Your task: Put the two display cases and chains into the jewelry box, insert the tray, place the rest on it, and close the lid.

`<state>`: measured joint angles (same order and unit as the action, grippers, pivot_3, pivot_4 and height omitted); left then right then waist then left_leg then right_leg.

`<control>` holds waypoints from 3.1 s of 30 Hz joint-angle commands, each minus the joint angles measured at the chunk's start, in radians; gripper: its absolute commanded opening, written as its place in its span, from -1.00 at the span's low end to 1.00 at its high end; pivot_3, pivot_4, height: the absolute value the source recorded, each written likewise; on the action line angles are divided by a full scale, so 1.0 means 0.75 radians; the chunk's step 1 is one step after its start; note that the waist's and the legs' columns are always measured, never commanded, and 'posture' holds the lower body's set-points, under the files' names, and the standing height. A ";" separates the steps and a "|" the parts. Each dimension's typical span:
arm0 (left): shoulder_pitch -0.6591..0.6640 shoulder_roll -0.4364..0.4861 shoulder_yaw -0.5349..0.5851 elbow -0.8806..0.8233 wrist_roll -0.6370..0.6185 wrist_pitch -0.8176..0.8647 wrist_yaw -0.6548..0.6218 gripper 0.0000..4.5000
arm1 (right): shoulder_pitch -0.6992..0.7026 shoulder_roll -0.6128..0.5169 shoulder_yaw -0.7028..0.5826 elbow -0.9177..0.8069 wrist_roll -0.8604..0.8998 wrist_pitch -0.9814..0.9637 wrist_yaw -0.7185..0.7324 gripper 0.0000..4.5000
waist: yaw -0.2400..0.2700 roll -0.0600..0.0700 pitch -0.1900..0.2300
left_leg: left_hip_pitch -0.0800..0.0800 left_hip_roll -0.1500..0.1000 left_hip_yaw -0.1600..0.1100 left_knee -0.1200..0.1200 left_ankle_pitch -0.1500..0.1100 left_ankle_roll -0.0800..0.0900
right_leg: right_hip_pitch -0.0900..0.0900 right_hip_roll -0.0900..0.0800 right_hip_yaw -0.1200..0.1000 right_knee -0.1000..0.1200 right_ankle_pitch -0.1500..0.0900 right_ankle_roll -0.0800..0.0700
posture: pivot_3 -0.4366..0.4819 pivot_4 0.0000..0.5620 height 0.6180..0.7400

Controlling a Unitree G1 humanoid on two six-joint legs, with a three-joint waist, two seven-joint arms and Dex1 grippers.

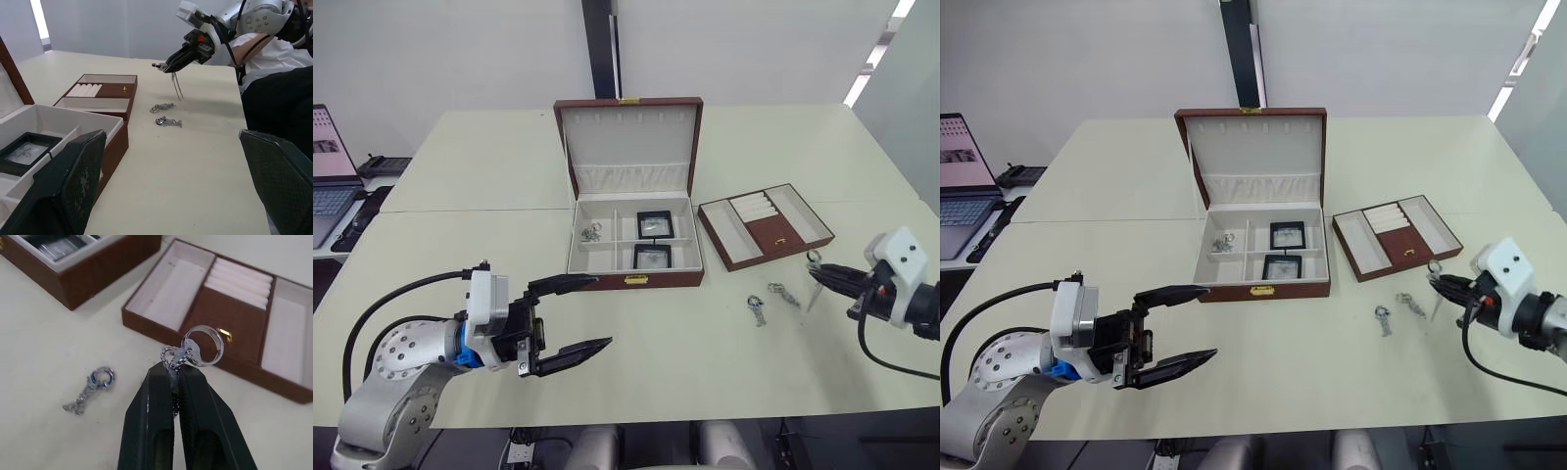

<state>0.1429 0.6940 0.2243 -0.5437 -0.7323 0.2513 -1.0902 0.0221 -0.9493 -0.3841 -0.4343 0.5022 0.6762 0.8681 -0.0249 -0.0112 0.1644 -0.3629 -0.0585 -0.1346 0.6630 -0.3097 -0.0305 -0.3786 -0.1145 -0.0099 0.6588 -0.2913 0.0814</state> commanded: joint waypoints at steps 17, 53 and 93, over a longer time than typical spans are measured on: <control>0.225 -0.056 0.244 -0.021 0.013 -0.034 0.167 1.00 | -1.128 0.314 0.783 0.084 0.023 0.236 -0.036 -0.99 | -0.005 0.000 0.002 | -0.002 0.001 0.000 -0.001 0.002 -0.004 | -0.003 0.000 0.000 -0.002 0.000 0.000 | -0.05 -0.47 1.00; 0.319 -0.193 0.241 -0.013 0.081 -0.141 0.265 1.00 | -1.417 1.086 1.139 1.112 -0.562 -0.259 0.116 -0.99 | -0.011 0.001 0.003 | -0.004 0.001 0.000 -0.001 0.002 -0.009 | -0.014 0.003 0.004 0.003 0.002 -0.004 | -0.05 -0.47 1.00; 0.046 -0.044 0.370 0.443 0.306 -0.021 0.540 1.00 | -0.227 0.164 -0.025 0.078 -0.255 -0.304 0.131 0.99 | 0.002 0.000 0.003 | -0.004 0.001 0.000 -0.002 -0.001 -0.006 | -0.011 0.007 0.003 0.000 0.002 -0.004 | -0.05 -0.47 1.00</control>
<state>0.1786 0.6403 0.4704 -0.2319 -0.5191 0.2614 -0.6742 -0.1821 -0.8054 -0.3171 -0.3687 0.3070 0.4890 0.9590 -0.0230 -0.0113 0.1669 -0.3661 -0.0574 -0.1344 0.6611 -0.3104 -0.0351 -0.3864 -0.1093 -0.0076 0.6587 -0.2897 0.0782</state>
